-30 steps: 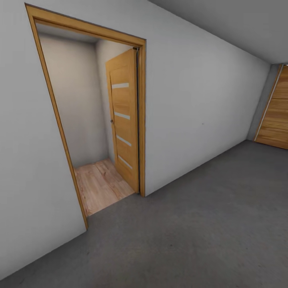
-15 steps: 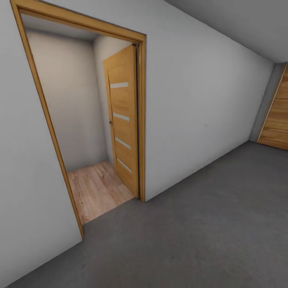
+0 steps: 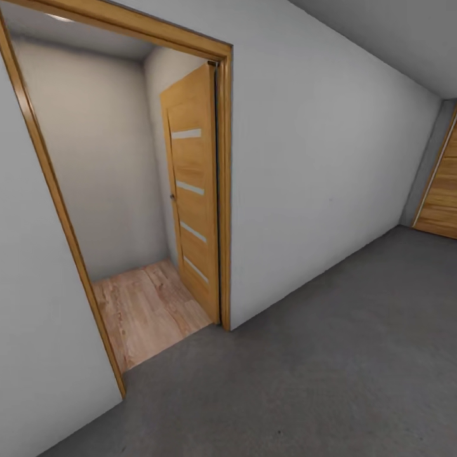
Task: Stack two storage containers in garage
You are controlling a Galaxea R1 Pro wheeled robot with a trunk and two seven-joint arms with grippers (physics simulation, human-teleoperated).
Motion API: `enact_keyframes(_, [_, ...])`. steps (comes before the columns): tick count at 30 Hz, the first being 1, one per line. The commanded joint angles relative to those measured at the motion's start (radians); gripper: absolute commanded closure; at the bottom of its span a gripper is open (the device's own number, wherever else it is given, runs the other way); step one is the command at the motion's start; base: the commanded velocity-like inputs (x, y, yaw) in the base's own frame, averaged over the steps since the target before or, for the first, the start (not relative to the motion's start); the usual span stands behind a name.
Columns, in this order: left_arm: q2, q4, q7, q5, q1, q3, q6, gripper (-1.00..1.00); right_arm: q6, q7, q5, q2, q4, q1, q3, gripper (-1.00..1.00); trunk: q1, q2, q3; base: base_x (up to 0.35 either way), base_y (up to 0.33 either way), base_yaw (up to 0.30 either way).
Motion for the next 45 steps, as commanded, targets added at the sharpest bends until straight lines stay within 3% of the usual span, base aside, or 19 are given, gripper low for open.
enact_keyframes(1, [0.000,0.001,-0.005,0.009,-0.001,-0.001,-0.003,-1.00,-0.008,0.007,-0.011,0.001,0.003,0.002,0.007,-1.00,0.001,-0.002,-0.002,0.322,0.000,0.000])
enact_keyframes(45, [0.000,0.001,-0.005,0.010,-0.001,-0.002,-0.002,-1.00,-0.015,0.007,-0.010,0.001,0.003,0.007,0.007,-1.00,0.001,-0.002,-0.002,0.322,0.000,0.000])
